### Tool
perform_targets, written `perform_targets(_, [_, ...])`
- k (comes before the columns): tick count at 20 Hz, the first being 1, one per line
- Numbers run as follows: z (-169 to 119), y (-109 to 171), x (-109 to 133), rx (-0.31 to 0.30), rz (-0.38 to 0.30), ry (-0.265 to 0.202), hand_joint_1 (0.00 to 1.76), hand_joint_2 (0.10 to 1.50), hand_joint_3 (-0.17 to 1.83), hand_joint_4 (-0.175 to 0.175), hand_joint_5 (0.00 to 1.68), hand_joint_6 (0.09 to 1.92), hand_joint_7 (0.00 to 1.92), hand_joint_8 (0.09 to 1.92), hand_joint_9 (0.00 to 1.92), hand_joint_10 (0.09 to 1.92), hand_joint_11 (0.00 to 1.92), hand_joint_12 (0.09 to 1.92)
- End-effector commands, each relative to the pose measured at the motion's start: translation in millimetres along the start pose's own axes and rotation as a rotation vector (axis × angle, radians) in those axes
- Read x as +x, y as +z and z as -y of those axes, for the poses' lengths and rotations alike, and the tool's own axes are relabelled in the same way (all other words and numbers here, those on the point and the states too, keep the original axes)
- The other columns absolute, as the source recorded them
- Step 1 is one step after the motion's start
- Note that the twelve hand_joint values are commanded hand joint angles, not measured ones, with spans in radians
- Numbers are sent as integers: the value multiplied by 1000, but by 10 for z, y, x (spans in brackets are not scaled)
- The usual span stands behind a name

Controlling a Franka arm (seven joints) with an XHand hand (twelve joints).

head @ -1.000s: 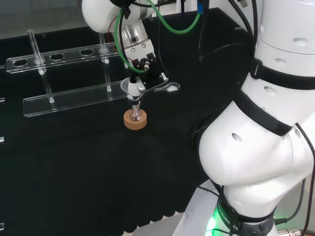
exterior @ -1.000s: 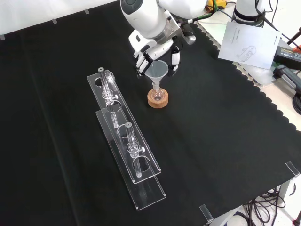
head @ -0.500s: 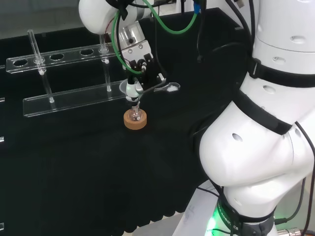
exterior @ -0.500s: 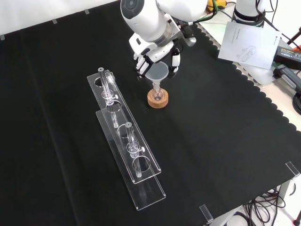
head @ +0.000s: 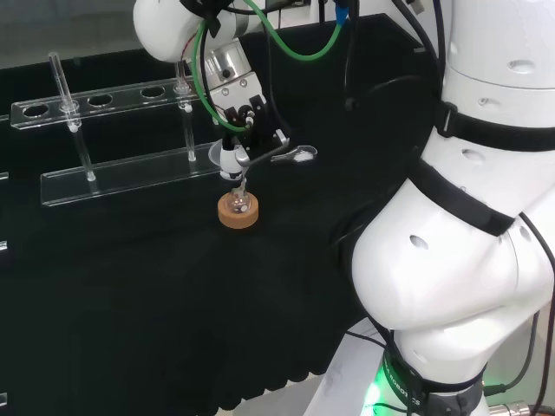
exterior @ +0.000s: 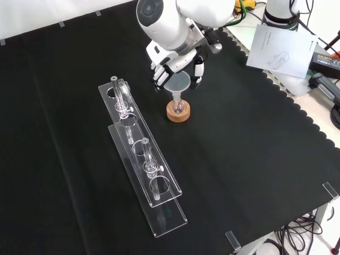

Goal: Place the funnel on the round-bottom flask.

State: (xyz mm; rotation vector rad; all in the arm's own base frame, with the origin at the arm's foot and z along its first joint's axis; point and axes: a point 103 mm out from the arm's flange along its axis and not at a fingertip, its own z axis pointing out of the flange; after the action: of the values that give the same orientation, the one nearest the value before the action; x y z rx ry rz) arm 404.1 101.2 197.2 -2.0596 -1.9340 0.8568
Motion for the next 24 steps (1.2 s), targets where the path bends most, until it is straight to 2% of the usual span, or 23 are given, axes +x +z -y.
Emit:
perform_targets(1, [-1, 23, -4, 13, -2, -3, 657, 778, 487, -60, 411, 538, 225, 748, 546, 661, 407, 1321])
perform_targets(8, [9, 20, 16, 9, 11, -5, 645, 766, 487, -60, 404, 436, 183, 736, 495, 689, 366, 1336])
perform_targets(12, [9, 19, 17, 29, 12, -11, 642, 761, 484, -59, 405, 402, 171, 729, 481, 689, 357, 1337])
perform_targets(18, [33, 31, 50, 40, 8, -38, 598, 702, 435, -48, 352, 230, 61, 699, 332, 722, 234, 1398])
perform_targets(22, [98, 25, 41, -38, -19, -68, 500, 665, 333, -43, 284, 91, 11, 679, 240, 761, 178, 1431])
perform_targets(23, [118, 21, 33, -52, -26, -75, 475, 660, 295, -41, 258, 87, 5, 617, 194, 774, 155, 1445])
perform_targets(24, [143, 10, 24, -66, -34, -82, 443, 649, 250, -36, 206, 87, 2, 482, 122, 797, 122, 1465])
